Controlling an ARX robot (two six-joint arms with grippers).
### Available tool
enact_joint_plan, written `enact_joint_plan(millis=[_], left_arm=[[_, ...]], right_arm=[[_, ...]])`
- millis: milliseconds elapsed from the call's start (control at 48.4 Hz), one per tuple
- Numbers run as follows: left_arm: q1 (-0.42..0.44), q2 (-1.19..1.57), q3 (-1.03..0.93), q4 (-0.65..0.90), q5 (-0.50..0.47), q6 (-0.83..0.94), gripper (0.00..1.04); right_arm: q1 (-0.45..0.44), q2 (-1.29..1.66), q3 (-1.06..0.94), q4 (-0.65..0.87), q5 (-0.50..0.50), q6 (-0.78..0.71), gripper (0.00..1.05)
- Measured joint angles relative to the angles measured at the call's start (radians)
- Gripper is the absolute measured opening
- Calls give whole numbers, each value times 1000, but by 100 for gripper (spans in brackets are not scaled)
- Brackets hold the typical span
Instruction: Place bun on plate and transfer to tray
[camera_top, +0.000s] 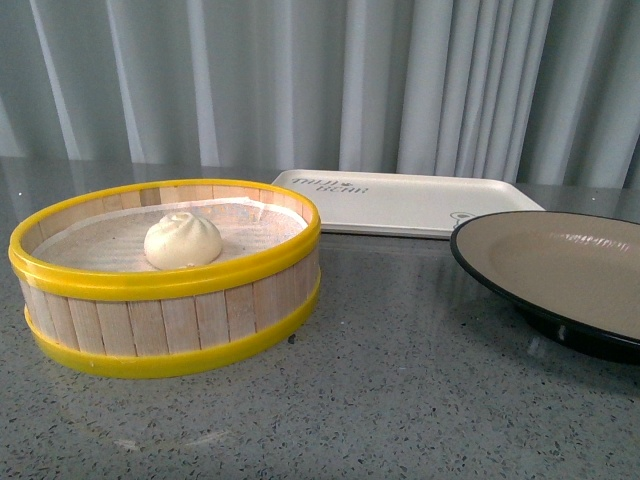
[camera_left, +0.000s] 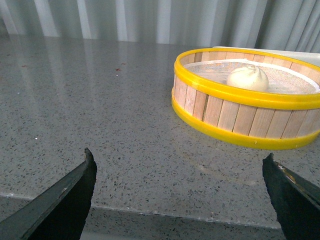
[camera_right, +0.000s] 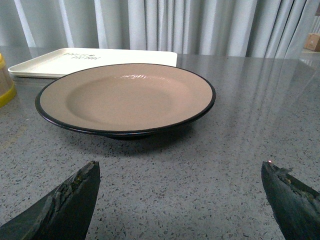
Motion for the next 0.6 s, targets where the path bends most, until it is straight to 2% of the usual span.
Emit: enact_joint_plan(millis=[599], left_arm=[[0,0,0,0,0,0,98]], right_arm=[[0,0,0,0,0,0,96]])
